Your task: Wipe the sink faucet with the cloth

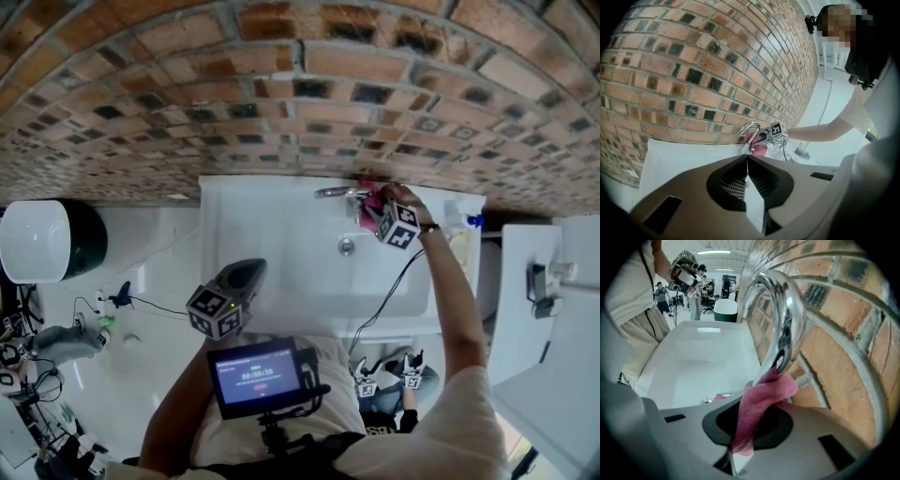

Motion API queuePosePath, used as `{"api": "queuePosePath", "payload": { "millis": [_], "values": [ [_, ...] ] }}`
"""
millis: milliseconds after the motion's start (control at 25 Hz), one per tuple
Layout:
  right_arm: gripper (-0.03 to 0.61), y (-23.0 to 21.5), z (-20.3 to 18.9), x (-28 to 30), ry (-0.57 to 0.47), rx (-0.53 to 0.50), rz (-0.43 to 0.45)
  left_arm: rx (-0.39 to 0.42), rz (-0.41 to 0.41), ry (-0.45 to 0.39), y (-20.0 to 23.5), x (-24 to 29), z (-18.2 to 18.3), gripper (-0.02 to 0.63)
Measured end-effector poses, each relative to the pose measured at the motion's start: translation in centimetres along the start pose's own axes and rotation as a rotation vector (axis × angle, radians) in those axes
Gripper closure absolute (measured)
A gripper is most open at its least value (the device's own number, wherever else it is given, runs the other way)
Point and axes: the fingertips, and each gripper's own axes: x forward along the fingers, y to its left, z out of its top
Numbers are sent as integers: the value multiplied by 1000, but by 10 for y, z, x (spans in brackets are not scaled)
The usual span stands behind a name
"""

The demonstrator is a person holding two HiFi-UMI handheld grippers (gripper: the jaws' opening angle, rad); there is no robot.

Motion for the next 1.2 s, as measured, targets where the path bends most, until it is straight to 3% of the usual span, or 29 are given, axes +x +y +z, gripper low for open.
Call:
{"api": "queuePosePath", "payload": {
  "millis": [400,640,800,1080,1200],
  "values": [
    [523,-14,29,-53,7,-160,-150,-18,-4,-17,1,-5,-3,609],
    [523,-12,50,-80,-72,-97,-202,-17,-15,-20,-2,-5,-3,609],
    [523,-12,56,-84,-63,-125,-275,-15,-21,-17,-3,-6,-4,609],
    [523,-24,77,-103,-148,-23,-382,-8,-29,-12,-5,-8,-4,609],
    [523,-26,89,-111,-177,1,-381,-11,-31,-12,-5,-10,-5,609]
  ]
}}
